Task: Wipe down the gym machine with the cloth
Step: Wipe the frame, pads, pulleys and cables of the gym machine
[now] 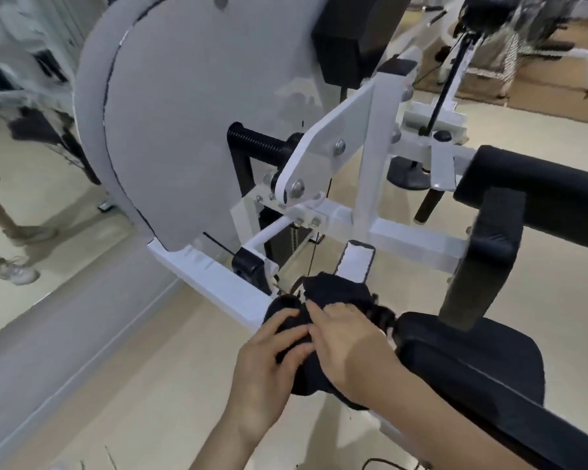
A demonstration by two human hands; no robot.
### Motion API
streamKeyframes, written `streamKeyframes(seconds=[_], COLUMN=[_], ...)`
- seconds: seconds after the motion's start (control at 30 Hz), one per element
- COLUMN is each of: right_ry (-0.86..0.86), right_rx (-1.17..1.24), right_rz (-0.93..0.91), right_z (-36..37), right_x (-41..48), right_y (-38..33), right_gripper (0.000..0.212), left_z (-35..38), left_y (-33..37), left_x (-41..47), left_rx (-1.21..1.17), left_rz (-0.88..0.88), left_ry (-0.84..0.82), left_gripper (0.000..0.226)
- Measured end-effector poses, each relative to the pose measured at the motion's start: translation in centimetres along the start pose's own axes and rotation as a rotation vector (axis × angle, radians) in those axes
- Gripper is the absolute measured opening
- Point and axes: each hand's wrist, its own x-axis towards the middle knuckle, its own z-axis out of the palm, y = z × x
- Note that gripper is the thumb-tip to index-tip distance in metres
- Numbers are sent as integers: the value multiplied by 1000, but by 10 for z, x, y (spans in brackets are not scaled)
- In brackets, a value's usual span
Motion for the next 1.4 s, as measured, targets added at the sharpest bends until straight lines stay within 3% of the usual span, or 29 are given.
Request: streamKeyframes(seconds=[0.1, 0.2, 0.3, 0.4, 0.5, 0.63, 0.73, 0.83, 0.93, 1.03, 1.1, 1.17, 1.27, 1.4], right_ry=[110, 196, 295, 72, -24, 3, -2, 86, -134, -5, 113, 83, -34, 202], right_rx=[284, 278, 200, -101, -300, -209, -252, -404, -324, -74, 71, 132, 92, 314], right_rz=[-11, -144, -279, -271, -253, -275, -273, -312, -432, -366, -263, -199, -237, -416], right_z=[-14, -17, -12, 6, 28, 36, 28, 11, 4, -1, -1, 1, 3, -5], right_x=[0, 2, 9, 33, 64, 113, 115, 72, 39, 48, 62, 75, 74, 20], right_y=[-3, -18, -36, -54, -75, -100, -108, -90, -64, -51, -43, -36, -30, -21], right_gripper=[39, 35, 33, 57, 63, 65, 52, 44, 29, 31, 40, 50, 49, 35], left_z=[4, 4, -14, -48, -64, -69, -72, -67, -47, -48, -61, -66, -52, -21], left_y=[-1, -2, -12, -34, -49, -59, -66, -63, -57, -66, -75, -84, -80, -43], left_x=[2, 0, 3, 21, 47, 54, 39, 17, -4, 6, 32, 55, 45, -27], left_rx=[104, 269, 210, 154, 180, 188, 294, 488, 620, 656, 651, 596, 534, 332], left_rz=[49, 171, 9, -219, -318, -306, -251, -89, 36, 106, 2, -86, -45, -9], left_ry=[144, 168, 406, 586, 541, 540, 314, 60, -155, -83, 44, 117, 142, 112], left_gripper=[32, 32, 31, 27, 22, 31, 41, 41, 51, 42, 35, 30, 31, 21])
